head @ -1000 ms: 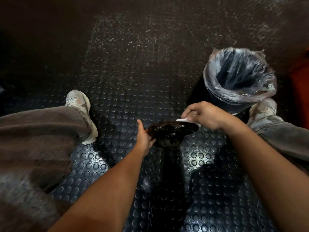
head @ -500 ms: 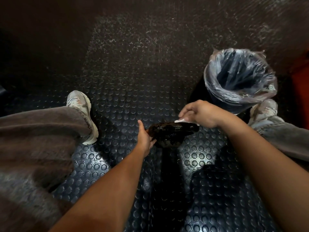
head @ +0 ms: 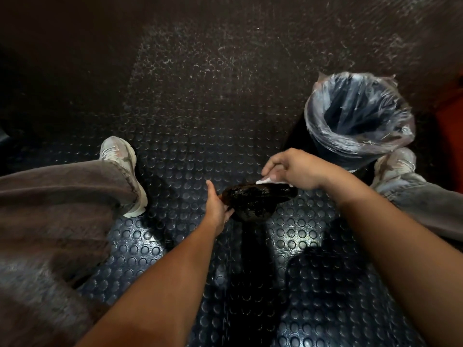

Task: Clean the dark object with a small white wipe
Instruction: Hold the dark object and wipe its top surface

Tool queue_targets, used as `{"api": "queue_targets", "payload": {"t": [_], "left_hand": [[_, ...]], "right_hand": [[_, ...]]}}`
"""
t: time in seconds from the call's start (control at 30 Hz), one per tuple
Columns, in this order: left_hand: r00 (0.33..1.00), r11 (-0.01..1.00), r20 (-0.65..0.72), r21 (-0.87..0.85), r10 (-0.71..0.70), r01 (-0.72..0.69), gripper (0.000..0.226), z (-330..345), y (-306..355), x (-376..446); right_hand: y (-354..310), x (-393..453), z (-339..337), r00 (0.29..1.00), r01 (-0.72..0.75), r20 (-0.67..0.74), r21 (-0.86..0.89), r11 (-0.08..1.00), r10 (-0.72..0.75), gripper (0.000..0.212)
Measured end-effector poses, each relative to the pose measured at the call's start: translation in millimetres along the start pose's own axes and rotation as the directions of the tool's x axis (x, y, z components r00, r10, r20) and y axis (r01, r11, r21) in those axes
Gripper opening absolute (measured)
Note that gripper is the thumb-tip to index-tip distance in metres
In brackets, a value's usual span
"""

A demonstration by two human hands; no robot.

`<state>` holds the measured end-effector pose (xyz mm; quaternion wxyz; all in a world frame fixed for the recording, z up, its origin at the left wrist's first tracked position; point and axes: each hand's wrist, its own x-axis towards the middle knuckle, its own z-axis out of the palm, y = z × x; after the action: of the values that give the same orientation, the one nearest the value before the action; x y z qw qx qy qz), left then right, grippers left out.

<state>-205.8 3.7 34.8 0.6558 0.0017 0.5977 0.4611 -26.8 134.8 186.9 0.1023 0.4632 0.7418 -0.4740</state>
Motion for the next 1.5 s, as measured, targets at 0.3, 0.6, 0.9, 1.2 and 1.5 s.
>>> {"api": "queue_targets", "payload": {"t": [0.3,0.6,0.9,1.2,1.5], "left_hand": [[1.0,1.0,-0.008,-0.011,-0.007,0.007,0.098,0.0,1.3,-1.0],[1.0,1.0,-0.01,-0.002,0.0,0.0,0.098,-1.6,0.1,1.1],[1.0,1.0,-0.007,0.0,0.003,-0.003,0.102,-1.0,-1.3,1.2],[1.0,1.0,-0.011,0.004,0.004,-0.004,0.099,-1.9,-1.6,1.5],[1.0,1.0,0.004,-0.008,-0.002,0.002,0.103,-1.0,-2.1,3.9]], "right_hand": [[9.8,16.7,3.1,0.976,-0.215,-0.048,-0.124,0.969,0.21,0.015],[10.5,-6.7,2.5,0.996,-0.033,-0.082,-0.021,0.999,0.031,0.011],[-0.2,21.9,11.3,0.989,-0.147,-0.037,-0.103,0.984,0.144,0.016],[26.4,-11.3,2.7,0.975,-0.091,-0.206,-0.047,0.995,0.08,0.021],[-12.4,15.7,8.1,1.0,-0.002,-0.012,-0.083,0.997,0.001,0.02]]}}
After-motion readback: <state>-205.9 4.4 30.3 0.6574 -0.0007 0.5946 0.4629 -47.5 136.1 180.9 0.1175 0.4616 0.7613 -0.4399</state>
